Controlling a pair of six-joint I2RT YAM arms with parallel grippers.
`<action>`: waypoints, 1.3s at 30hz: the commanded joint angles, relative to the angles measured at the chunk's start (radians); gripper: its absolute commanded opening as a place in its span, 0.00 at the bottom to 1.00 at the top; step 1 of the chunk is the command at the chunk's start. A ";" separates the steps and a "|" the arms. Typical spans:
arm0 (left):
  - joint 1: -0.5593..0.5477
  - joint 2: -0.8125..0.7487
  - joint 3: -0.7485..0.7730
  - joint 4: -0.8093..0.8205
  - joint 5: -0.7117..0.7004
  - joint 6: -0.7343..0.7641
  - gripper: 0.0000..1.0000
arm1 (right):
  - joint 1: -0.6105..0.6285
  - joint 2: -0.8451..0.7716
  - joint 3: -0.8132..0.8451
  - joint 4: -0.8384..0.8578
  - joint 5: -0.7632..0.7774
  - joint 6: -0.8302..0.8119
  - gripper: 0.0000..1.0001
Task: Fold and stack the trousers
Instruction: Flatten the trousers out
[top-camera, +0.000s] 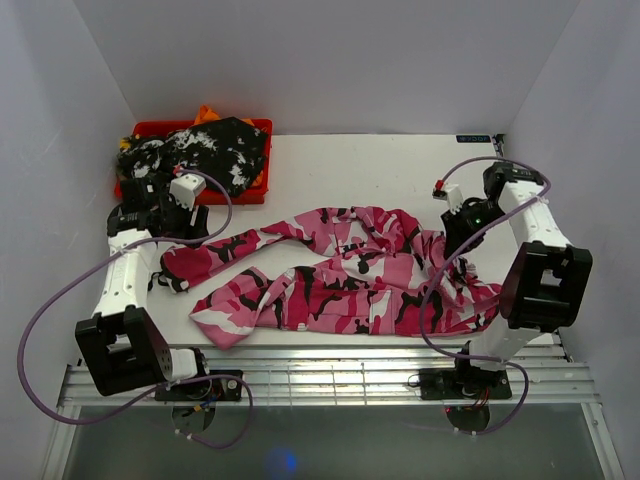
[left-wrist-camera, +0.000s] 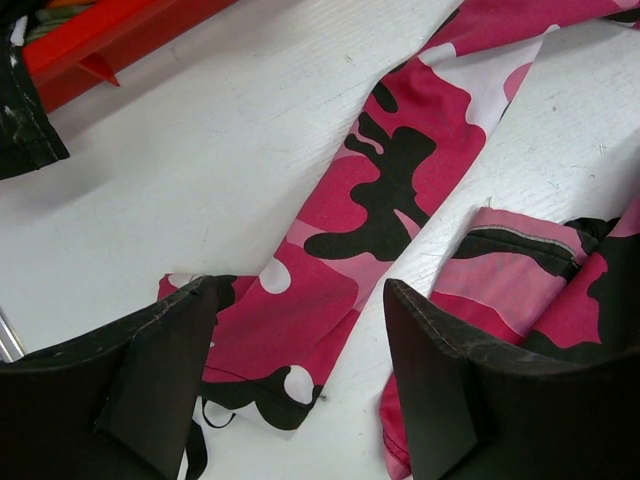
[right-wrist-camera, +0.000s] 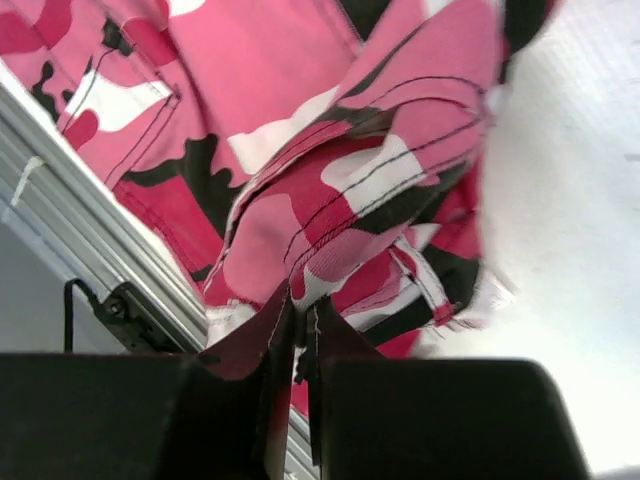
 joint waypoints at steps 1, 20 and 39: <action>0.010 -0.002 -0.008 0.004 0.010 -0.014 0.77 | -0.005 -0.011 0.195 -0.101 0.066 -0.086 0.08; 0.151 0.289 0.215 -0.252 0.116 0.142 0.80 | -0.006 0.005 -0.020 0.485 0.577 -0.184 0.08; 0.185 0.273 0.382 -0.136 0.076 0.233 0.00 | -0.044 0.067 0.063 0.489 0.584 -0.209 0.08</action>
